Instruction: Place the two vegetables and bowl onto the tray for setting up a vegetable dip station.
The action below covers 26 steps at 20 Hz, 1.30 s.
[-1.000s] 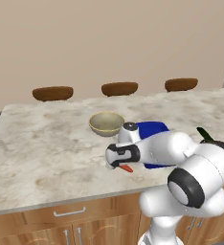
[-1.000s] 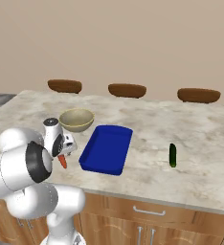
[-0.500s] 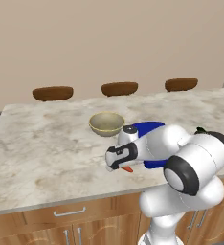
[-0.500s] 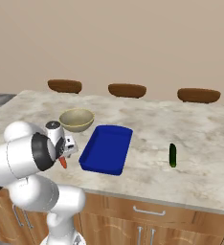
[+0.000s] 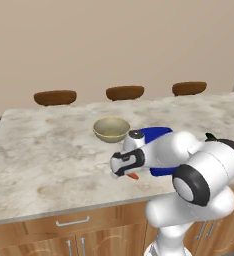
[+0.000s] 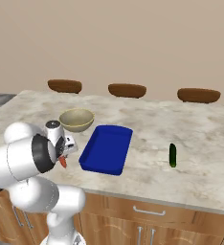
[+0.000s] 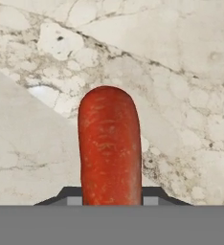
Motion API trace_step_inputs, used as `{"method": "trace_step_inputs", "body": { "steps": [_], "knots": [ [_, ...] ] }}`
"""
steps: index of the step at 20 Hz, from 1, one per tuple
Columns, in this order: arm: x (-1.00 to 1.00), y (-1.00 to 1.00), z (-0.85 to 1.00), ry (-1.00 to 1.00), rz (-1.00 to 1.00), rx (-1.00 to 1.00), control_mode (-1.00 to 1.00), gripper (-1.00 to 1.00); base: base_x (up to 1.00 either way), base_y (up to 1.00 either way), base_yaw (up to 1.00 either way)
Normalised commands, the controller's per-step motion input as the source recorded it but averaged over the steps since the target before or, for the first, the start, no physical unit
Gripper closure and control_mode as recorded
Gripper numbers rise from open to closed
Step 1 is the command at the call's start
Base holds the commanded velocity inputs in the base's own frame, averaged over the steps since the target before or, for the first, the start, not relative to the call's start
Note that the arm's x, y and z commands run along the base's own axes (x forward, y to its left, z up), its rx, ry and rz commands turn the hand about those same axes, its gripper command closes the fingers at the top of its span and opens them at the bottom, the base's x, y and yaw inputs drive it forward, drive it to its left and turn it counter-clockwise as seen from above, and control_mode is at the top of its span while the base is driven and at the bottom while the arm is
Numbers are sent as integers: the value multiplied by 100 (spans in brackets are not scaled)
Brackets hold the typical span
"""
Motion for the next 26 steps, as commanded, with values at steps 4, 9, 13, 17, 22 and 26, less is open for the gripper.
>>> {"method": "trace_step_inputs", "body": {
  "steps": [4,9,13,17,22,26],
  "knots": [
    [0,0,46,0,5,0,-100,100,0,0,0],
    [-6,0,53,0,6,0,-100,100,0,0,0],
    [-18,-15,49,-1,10,0,-100,100,0,0,0],
    [-9,-18,42,-2,6,0,-100,100,0,0,0],
    [0,-29,20,-5,9,-1,-100,100,0,0,0],
    [1,-35,9,-13,13,-4,-100,100,0,0,0]
  ]
}}
